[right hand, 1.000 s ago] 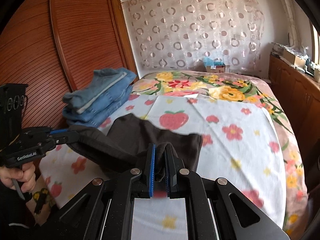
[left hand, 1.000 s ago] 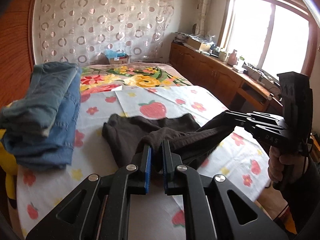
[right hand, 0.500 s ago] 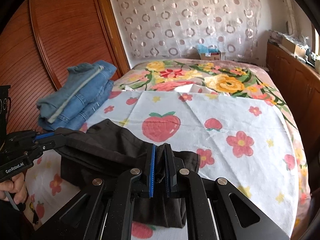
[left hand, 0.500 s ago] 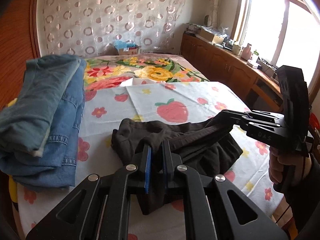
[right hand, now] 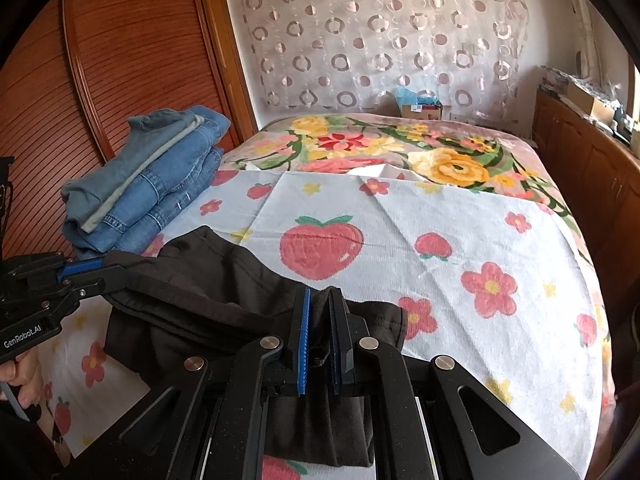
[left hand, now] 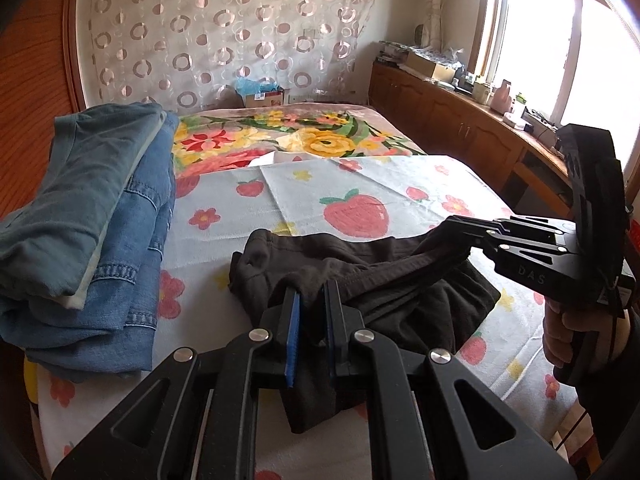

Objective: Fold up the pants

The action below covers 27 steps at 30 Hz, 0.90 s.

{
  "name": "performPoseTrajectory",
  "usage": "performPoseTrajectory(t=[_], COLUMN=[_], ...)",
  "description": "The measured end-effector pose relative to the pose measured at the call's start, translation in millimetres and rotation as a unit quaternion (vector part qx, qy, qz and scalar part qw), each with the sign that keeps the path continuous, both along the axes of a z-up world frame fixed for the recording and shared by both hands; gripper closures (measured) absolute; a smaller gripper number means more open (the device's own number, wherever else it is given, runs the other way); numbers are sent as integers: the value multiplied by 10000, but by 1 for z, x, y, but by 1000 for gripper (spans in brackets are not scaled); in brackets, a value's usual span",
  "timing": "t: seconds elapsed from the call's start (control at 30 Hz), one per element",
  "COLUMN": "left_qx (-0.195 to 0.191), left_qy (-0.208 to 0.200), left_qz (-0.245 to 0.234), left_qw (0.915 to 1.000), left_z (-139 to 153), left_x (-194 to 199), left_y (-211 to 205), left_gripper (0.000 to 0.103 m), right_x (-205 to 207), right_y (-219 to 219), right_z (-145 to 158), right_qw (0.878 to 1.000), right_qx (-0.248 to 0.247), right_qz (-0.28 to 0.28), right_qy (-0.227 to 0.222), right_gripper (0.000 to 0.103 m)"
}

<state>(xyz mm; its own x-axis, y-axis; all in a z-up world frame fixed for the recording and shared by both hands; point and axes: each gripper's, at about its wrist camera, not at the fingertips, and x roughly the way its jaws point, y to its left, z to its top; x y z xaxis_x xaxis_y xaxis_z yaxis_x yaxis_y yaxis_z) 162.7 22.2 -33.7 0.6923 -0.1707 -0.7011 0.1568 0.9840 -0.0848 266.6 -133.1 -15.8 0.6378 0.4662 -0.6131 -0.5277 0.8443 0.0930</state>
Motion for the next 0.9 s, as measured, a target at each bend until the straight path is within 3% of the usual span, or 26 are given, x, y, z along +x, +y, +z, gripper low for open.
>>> performPoseTrajectory(t=[0.27,0.4,0.43,0.5,0.73,0.9], left_qx=[81,91,3,-73,-93,-47], left_qy=[-69,-192,-201,-217,1,247], left_qz=[17,82,77,71,-47,-53], left_qw=[9999,9997,9998,9997,9999,9997], left_z=[4,9,9,8,-11,-31], left_x=[-4,-8,-9,-10,-23,-24], left_y=[-2,2,4,7,4,3], left_gripper=[82,49,37,27,27,27], right_x=[-12,-16,-18,-22,-43,-51], right_y=[-14,-20,-22,-25,-38,-45], right_z=[11,10,9,6,-15,-20], right_qw=[9995,9995,9997,9993,9987,9993], right_qx=[-177,-190,-171,-296,-503,-338], right_qz=[-143,-125,-90,-139,9,152], right_qy=[-212,-200,-161,-154,-36,79], right_gripper=[72,63,60,59,59,59])
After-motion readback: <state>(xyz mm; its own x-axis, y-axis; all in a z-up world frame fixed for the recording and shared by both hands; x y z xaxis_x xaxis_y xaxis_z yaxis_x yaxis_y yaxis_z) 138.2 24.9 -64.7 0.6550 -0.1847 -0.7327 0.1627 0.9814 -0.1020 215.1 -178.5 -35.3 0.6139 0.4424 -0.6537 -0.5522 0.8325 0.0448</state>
